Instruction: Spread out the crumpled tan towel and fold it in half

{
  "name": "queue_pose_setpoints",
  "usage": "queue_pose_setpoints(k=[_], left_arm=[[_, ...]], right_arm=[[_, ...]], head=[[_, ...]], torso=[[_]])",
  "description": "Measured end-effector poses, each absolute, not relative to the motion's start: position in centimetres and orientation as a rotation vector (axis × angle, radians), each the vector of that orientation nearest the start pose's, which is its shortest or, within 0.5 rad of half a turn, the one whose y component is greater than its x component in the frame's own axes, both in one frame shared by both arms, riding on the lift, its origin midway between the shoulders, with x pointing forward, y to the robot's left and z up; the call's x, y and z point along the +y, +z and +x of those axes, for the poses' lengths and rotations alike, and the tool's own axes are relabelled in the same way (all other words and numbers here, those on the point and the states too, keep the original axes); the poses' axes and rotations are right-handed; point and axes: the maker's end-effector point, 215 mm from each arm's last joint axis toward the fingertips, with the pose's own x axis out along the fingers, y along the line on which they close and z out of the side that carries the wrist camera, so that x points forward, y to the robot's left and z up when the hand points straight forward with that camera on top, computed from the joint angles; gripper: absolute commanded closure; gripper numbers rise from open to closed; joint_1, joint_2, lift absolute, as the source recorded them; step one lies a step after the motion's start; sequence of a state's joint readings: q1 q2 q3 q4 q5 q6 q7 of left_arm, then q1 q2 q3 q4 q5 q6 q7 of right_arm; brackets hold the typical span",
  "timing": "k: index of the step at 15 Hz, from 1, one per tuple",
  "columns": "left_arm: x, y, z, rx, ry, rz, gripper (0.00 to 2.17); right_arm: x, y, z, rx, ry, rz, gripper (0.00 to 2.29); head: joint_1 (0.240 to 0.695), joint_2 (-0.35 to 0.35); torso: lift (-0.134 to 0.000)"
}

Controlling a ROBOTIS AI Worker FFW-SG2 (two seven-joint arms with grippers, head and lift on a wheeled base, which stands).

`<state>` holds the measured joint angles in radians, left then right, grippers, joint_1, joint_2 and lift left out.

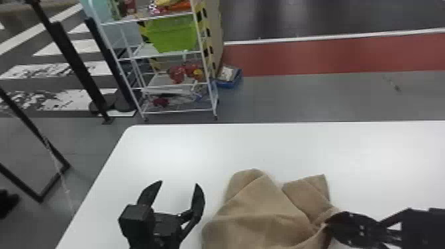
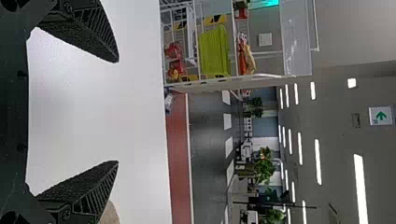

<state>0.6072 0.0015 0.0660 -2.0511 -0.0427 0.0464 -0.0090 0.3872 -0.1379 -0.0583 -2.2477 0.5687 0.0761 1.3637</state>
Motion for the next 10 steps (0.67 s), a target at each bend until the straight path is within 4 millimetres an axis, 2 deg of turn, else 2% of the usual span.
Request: queue_pose_setpoints(k=[2,5,7,8,10], left_arm=[[26.4,-39.5,40.6,0.175,0.048,0.076,0.11],[26.5,-39.6,40.6,0.178,0.051,0.076,0.11],[26.6,-39.7,40.6,0.179,0.051,0.076,0.11],[26.6,-39.6,40.7,0.178,0.051,0.077,0.11],[26.5,-39.4,40.8,0.173,0.049,0.077,0.11]], right_arm=[[-11.0,-36.2,34.7,0.305,1.202,-0.691,2.03],[-13.9,-36.9,35.8,0.349,1.145,-0.662,2.03],[-15.9,-35.7,36.5,0.322,1.108,-0.603,2.03],[-16.1,-34.7,36.8,0.290,1.102,-0.568,2.03],[-15.1,-33.0,37.0,0.226,1.112,-0.515,2.03]], head=[[0.695,0.232],[0.695,0.195],[0.695,0.160],[0.695,0.154],[0.695,0.159]], torso=[[-0.122],[-0.122],[-0.122],[-0.122],[-0.122]])
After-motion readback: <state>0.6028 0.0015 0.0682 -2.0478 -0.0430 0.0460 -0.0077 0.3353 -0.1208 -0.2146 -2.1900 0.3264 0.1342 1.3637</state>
